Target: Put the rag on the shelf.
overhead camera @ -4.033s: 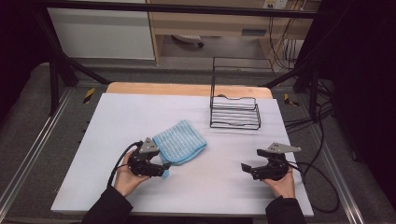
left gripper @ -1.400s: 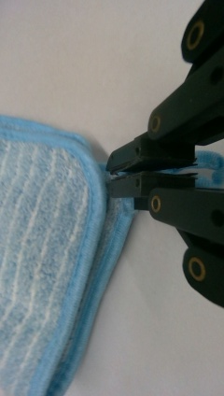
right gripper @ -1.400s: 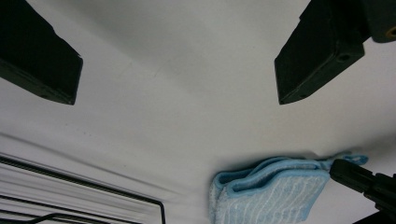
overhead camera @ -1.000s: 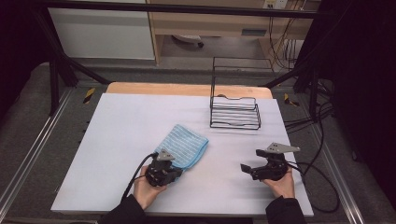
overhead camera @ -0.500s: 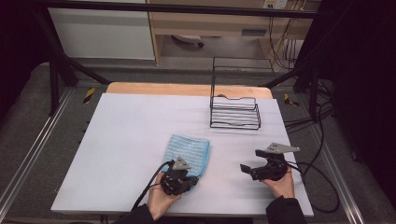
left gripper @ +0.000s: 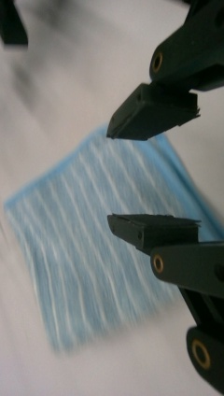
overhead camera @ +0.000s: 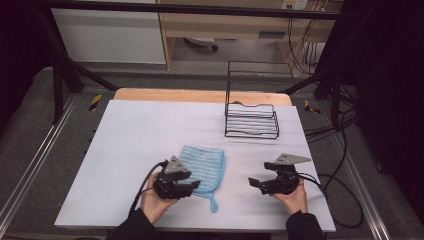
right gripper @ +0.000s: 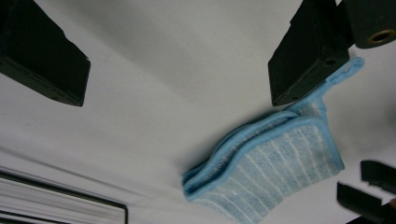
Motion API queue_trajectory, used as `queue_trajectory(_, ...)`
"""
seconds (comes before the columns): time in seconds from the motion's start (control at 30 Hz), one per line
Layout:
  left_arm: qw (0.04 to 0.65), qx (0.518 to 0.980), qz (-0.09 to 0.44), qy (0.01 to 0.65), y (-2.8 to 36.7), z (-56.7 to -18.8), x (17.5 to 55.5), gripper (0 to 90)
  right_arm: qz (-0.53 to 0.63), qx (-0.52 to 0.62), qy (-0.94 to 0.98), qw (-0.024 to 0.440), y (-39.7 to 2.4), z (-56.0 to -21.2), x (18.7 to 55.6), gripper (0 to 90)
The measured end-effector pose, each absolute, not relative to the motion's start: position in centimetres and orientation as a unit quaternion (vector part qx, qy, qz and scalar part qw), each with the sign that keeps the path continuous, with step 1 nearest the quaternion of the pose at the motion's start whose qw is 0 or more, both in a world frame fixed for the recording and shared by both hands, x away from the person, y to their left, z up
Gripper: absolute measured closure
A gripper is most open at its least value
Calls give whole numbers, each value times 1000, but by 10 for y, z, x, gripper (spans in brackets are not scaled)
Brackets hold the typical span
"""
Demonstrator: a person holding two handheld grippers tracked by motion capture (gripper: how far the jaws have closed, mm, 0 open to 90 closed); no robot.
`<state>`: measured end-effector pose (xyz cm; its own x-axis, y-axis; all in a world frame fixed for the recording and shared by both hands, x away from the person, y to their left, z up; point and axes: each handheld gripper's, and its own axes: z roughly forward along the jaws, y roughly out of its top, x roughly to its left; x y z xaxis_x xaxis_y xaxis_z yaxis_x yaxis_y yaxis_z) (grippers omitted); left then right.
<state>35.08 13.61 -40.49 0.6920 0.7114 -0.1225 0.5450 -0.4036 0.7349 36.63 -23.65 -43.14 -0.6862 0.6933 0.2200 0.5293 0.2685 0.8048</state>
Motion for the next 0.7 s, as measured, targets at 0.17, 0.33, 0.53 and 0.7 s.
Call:
queue_trajectory(0.17, 372, 826, 91, 413, 164, -418, 368, 467, 461, 389, 794, 70, -208, -430, 365, 119)
queue_trajectory(0.33, 362, 827, 64, 425, 171, -438, 373, 524, 452, 383, 803, 61, -173, -432, 364, 191)
queue_trajectory(0.53, 363, 829, 37, 424, 170, -440, 374, 685, 448, 391, 802, 53, -140, -441, 367, 251)
queue_trajectory(0.7, 363, 830, 23, 423, 169, -442, 372, 787, 433, 414, 799, 53, -125, -453, 369, 317)
